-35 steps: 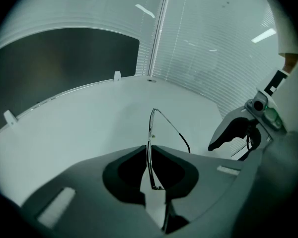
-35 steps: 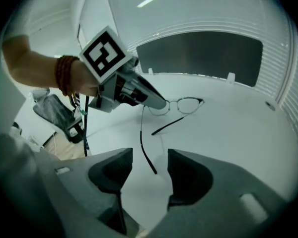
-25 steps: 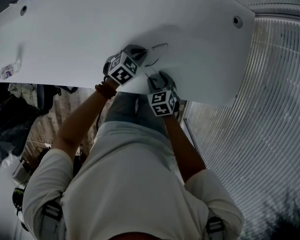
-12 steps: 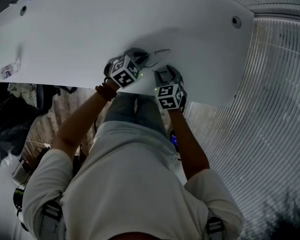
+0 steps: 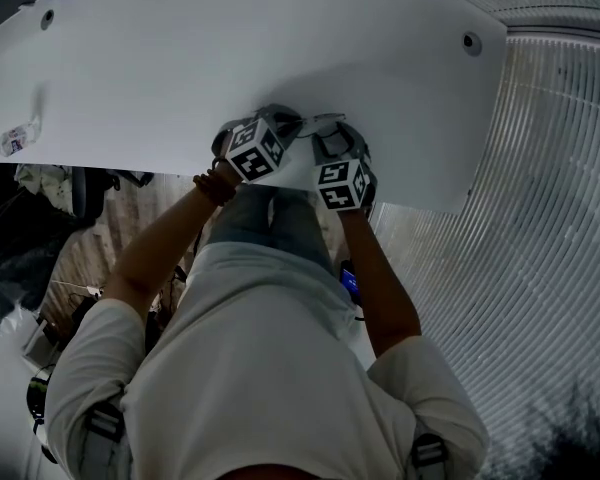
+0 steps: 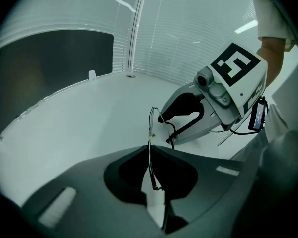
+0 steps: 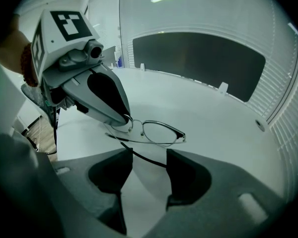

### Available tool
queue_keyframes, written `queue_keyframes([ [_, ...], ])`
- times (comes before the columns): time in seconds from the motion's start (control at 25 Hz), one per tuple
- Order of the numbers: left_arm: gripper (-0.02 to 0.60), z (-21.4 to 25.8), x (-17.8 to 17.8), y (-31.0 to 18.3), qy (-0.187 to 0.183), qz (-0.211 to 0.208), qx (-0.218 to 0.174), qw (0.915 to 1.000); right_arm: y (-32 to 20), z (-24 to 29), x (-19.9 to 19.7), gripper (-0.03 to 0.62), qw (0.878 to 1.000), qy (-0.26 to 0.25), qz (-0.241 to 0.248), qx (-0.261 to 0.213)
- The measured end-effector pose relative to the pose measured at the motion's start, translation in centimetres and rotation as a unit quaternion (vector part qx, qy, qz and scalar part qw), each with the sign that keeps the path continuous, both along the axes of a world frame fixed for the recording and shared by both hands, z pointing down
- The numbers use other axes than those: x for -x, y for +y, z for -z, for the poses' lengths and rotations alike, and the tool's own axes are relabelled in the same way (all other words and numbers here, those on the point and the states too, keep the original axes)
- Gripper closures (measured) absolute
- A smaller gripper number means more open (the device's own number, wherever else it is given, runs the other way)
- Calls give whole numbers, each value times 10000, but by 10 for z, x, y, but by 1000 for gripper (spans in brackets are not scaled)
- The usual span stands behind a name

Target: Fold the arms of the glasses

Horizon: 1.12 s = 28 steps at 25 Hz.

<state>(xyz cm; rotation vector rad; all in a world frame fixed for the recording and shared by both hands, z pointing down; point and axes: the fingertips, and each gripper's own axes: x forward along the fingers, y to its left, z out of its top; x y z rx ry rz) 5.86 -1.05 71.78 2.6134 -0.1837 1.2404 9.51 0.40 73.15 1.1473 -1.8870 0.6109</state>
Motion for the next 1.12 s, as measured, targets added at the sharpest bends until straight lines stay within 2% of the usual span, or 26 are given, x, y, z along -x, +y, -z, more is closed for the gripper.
queue_keyframes([
  [0.6,552,7,0,0,127,195,147,9996,12,6,-3,373,10000,-39,-40,-23],
  [0.92,549,10,-3,9,161,120,-9,9998,40,6,-4,373,9994,-135,-280,125],
  [1.12,543,15,-2,4,287,330,-79,9990,45,7,-1,373,9990,-225,-353,143],
])
